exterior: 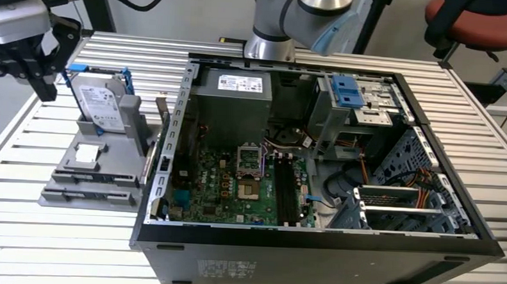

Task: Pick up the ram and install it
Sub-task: 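Pick up the ram and move it above insertion slot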

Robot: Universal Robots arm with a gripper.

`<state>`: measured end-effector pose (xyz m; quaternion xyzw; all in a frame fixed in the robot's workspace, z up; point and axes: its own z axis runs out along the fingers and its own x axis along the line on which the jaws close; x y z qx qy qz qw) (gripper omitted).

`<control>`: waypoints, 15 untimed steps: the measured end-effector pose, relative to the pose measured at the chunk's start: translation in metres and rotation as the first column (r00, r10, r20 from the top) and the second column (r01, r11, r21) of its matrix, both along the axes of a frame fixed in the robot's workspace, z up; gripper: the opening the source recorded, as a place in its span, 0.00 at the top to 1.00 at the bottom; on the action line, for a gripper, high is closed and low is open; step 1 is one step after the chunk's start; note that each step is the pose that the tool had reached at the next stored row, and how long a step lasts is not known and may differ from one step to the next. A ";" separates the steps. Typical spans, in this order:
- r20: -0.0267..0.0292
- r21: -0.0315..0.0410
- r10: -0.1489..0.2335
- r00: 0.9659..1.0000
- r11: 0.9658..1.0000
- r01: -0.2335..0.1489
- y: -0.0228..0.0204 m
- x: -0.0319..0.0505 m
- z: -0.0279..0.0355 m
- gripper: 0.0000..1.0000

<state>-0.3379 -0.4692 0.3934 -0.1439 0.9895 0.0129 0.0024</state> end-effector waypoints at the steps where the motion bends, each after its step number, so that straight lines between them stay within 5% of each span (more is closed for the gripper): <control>1: 0.000 -0.002 0.018 1.000 1.000 -0.018 0.0000 0.0000 0.0002 1.00; 7: -0.001 -0.011 0.126 0.992 0.992 -0.126 0.0000 -0.0002 0.0020 1.00; 11: -0.001 -0.014 0.199 0.980 0.980 -0.199 0.0000 -0.0002 0.0032 1.00; 15: -0.002 -0.016 0.270 0.963 0.963 -0.270 0.0000 -0.0002 0.0044 1.00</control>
